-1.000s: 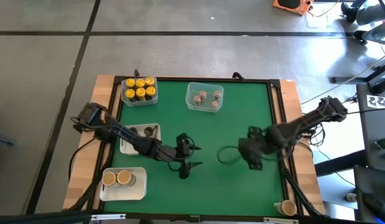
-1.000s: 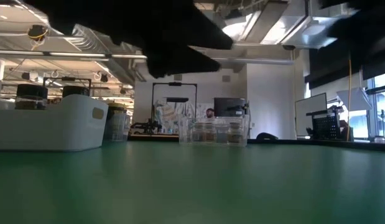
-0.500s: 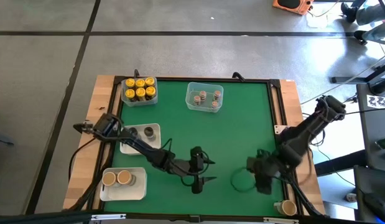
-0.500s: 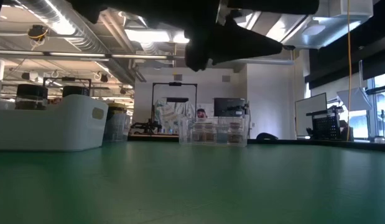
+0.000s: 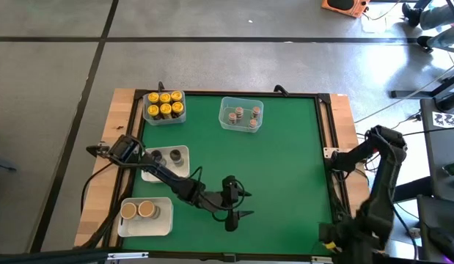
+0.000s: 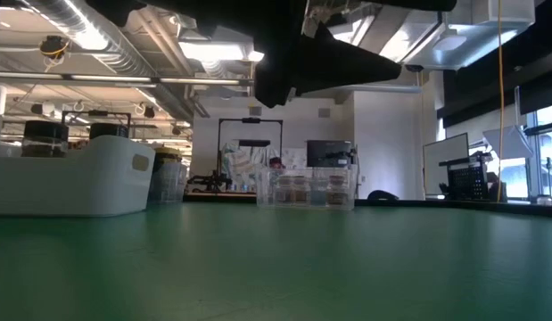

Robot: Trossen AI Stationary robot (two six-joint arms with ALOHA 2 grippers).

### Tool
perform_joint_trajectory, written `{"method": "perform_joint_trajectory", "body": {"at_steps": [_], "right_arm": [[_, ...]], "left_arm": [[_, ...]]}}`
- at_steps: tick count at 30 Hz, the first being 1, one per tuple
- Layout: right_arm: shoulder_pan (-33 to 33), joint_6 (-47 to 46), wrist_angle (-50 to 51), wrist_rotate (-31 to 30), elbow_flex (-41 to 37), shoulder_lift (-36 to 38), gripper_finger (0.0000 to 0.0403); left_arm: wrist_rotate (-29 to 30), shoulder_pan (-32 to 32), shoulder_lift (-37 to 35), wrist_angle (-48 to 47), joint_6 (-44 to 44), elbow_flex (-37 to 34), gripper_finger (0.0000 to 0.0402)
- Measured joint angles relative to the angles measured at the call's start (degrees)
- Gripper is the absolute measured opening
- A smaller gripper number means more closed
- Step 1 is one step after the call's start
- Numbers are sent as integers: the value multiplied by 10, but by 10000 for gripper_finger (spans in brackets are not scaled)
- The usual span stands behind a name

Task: Sort spices by type
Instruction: Put the gold seasoning bottle into the bottom white bin

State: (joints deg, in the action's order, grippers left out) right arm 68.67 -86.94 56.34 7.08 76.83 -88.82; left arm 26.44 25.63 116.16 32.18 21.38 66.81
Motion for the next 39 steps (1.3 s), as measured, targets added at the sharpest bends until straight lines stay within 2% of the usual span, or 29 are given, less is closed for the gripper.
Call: {"method": "perform_joint_trajectory", "body": {"at_steps": [4, 9, 22, 35, 39], "right_arm": [[45, -35, 38, -11, 15, -37, 331], [66, -41, 47, -1, 16, -65, 331], [67, -34, 149, -6, 79, -71, 331], [66, -30, 158, -26, 84, -70, 331], [63, -46, 154, -25, 78, -70, 351]], "left_arm": [[1, 3, 0, 1, 8, 0, 301], [11, 2, 0, -1, 13, 0, 301], [13, 3, 0, -2, 22, 0, 301], [13, 3, 0, -2, 21, 0, 301], [13, 3, 0, -2, 21, 0, 301]]}}
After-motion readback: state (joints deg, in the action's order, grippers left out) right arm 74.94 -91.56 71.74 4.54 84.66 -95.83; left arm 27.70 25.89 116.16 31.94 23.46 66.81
